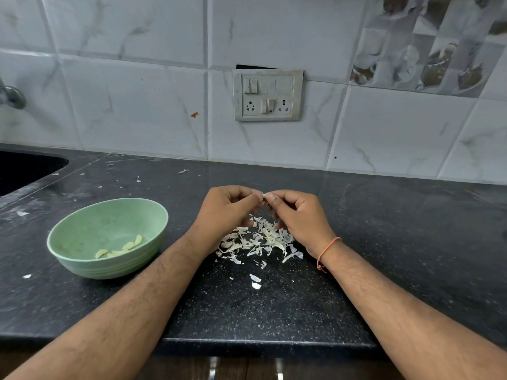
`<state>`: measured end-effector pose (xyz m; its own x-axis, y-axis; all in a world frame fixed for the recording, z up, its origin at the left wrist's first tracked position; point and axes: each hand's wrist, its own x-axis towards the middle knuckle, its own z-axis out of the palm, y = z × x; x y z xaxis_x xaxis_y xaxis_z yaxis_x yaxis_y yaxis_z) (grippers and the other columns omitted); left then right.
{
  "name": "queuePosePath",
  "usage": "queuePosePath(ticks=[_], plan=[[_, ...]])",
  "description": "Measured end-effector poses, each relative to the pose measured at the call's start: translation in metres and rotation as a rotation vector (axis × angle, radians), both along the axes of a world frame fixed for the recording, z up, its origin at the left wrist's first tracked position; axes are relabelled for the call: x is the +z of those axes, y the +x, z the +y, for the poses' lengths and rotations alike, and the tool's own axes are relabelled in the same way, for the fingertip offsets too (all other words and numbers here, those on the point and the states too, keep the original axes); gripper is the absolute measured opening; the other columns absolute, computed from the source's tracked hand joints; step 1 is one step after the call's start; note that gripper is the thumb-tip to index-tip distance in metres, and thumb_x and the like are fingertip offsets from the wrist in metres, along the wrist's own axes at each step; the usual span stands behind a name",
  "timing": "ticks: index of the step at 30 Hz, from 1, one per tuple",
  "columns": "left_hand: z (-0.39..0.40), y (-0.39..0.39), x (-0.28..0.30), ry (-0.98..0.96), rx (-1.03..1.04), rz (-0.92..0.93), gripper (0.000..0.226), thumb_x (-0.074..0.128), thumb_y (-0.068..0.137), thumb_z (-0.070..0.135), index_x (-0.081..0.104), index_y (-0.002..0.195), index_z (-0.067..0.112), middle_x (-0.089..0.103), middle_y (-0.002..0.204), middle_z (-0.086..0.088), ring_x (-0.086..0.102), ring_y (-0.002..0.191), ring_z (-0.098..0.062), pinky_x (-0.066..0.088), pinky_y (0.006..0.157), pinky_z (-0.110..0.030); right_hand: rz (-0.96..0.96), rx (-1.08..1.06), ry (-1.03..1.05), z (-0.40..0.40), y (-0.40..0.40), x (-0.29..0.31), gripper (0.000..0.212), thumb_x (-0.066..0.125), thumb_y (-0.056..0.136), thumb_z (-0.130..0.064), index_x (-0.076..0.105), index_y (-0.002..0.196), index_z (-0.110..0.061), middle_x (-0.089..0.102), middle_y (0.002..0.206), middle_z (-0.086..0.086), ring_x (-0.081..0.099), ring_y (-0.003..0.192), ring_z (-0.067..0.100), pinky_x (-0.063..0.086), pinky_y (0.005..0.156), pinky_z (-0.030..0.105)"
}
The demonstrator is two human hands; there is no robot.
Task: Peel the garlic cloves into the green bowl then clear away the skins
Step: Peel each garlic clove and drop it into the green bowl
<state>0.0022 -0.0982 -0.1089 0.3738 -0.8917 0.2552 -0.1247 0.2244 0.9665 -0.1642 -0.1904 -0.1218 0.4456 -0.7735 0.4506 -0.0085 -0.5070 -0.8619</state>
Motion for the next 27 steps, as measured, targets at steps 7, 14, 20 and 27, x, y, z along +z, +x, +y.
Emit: queuePosePath(ticks=[7, 14, 20, 27], plan=[[-0.0021, 0.0021, -0.0030, 0.060, -0.105, 0.149, 0.014, 0.074, 0.099, 0.017, 0.081, 0.104, 0.006, 0.080, 0.098, -0.010, 0.072, 0.087, -0.014, 0.062, 0.069, -0.025, 0.023, -0.036, -0.111, 0.0003, -0.0011, 0.0003, 0.014, 0.079, 0.097, -0.022, 0.084, 0.110, -0.022, 0.080, 0.085, -0.003, 0.071, 0.067, 0.020, 0.063, 0.058, 0.037], [-0.0078, 0.0021, -0.0072, 0.117, -0.172, 0.231, 0.017, 0.069, 0.103, 0.014, 0.078, 0.108, 0.001, 0.073, 0.090, -0.007, 0.069, 0.082, -0.013, 0.062, 0.066, -0.024, 0.020, -0.007, -0.111, -0.0010, -0.0021, 0.0007, 0.009, 0.081, 0.095, -0.021, 0.084, 0.103, -0.021, 0.079, 0.085, 0.002, 0.070, 0.069, 0.018, 0.061, 0.059, 0.035], [-0.0084, 0.0013, -0.0068, 0.122, -0.162, 0.156, 0.017, 0.069, 0.101, 0.017, 0.078, 0.104, 0.003, 0.069, 0.084, -0.005, 0.067, 0.075, -0.009, 0.058, 0.060, -0.023, -0.018, 0.084, -0.017, 0.0022, -0.0005, 0.0022, 0.008, 0.077, 0.098, -0.013, 0.080, 0.105, -0.011, 0.078, 0.090, 0.010, 0.068, 0.074, 0.017, 0.061, 0.059, 0.032], [-0.0073, 0.0013, -0.0062, 0.151, -0.112, -0.033, 0.029, 0.062, 0.102, 0.021, 0.073, 0.104, -0.006, 0.071, 0.084, -0.007, 0.064, 0.075, -0.021, 0.058, 0.070, -0.037, -0.138, 0.156, 0.194, 0.0044, 0.0016, 0.0024, 0.008, 0.073, 0.099, -0.008, 0.077, 0.105, -0.009, 0.072, 0.089, 0.007, 0.066, 0.081, 0.021, 0.058, 0.060, 0.032]])
